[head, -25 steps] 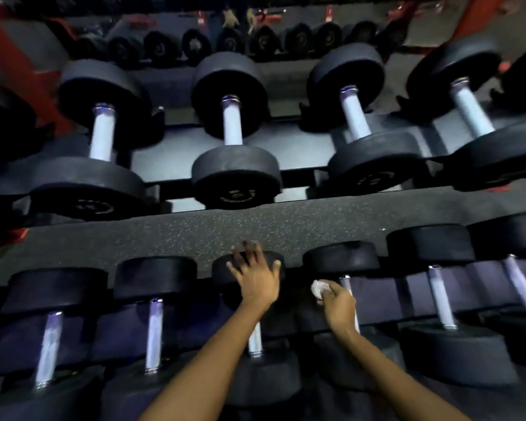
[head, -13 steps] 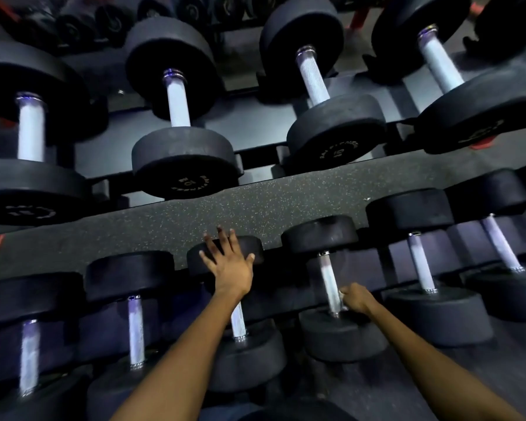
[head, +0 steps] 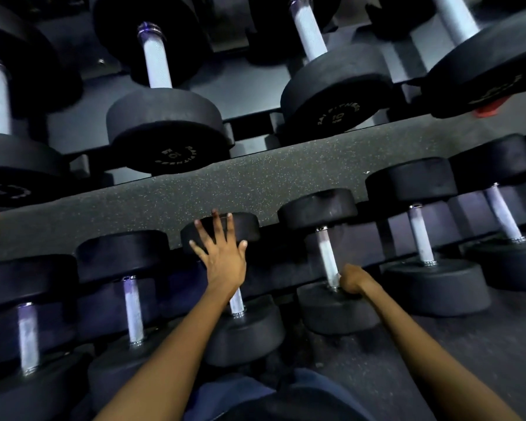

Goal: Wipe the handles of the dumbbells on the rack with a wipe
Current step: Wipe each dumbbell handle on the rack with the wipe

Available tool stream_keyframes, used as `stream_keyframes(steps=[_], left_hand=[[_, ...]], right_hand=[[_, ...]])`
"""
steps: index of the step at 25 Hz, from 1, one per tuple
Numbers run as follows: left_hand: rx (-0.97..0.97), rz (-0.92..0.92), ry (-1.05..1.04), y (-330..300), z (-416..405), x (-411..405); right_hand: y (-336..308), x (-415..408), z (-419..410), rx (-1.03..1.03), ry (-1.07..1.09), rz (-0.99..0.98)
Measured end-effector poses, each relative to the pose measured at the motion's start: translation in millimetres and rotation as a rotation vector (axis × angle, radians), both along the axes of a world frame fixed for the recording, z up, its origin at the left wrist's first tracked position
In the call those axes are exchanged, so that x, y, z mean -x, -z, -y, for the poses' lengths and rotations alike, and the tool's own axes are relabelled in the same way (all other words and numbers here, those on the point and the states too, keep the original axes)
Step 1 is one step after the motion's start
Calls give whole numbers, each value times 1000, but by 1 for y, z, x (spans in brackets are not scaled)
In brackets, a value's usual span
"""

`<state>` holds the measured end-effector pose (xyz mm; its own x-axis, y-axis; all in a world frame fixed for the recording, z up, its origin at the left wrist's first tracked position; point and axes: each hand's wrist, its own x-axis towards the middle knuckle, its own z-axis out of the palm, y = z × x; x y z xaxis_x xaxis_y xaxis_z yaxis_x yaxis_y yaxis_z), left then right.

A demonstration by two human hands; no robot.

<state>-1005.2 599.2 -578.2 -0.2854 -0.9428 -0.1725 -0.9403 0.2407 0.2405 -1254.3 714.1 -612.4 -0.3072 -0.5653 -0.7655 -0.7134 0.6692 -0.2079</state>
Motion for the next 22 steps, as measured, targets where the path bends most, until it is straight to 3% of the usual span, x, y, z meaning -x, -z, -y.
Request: stream_keyframes(steps=[3,8,11,14,18,20,22], left_hand=[[-16,11,29,1,4,-1],[-71,36,34,-4,4,-3],[-125,56,36,-7,7,-2],[-213,80,29,-12,10,-2],[-329,116,34,-20,15,-1],[-354,119,41,-23,16,-2],[-364,112,44,-24,15,-3]], right_hand=[[4,12,12,-8,37,114],[0,15,8,-23,-114,64],[13,20,9,85,-170,88],[13,17,8,32,-58,139],[1,-13,-5,61,-161,-196],[-9,-47,-1,81,-356,-338],[-8,-69,10,131,-579,-316]])
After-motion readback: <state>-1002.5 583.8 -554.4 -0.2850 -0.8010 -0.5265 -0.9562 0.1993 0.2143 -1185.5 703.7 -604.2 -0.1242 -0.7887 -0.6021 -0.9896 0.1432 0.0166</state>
